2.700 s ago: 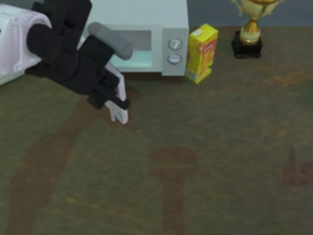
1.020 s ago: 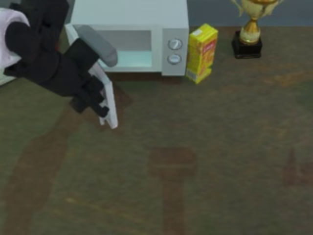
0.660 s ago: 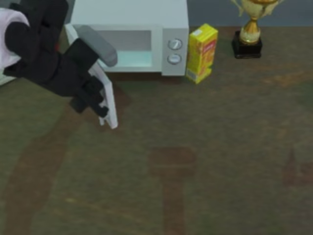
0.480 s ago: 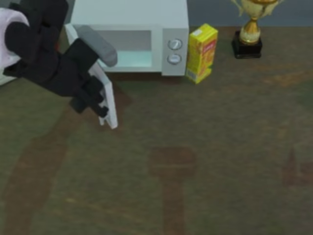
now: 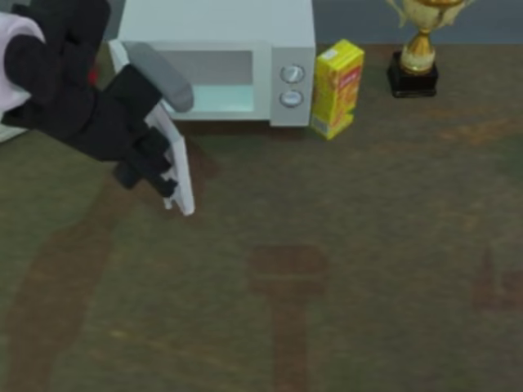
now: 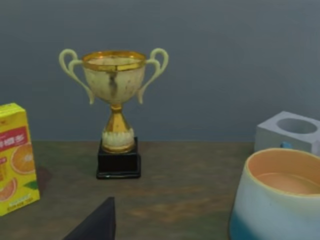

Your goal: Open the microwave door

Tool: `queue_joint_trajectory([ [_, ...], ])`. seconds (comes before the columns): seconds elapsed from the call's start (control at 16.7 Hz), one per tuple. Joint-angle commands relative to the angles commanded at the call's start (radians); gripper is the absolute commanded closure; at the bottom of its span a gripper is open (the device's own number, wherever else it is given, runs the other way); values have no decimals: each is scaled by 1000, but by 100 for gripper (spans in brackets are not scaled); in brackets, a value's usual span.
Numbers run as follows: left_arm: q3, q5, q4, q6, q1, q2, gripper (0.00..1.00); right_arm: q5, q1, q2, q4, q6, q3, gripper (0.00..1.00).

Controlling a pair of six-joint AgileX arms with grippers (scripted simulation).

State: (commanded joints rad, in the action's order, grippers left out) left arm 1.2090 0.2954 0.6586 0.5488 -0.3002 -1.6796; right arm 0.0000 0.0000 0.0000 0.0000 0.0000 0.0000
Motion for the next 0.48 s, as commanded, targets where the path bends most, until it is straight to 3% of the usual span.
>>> queue_joint_trajectory([
  [0.48, 2, 77, 65, 183, 76, 7, 100, 0, 0, 0, 0, 0, 0, 0],
])
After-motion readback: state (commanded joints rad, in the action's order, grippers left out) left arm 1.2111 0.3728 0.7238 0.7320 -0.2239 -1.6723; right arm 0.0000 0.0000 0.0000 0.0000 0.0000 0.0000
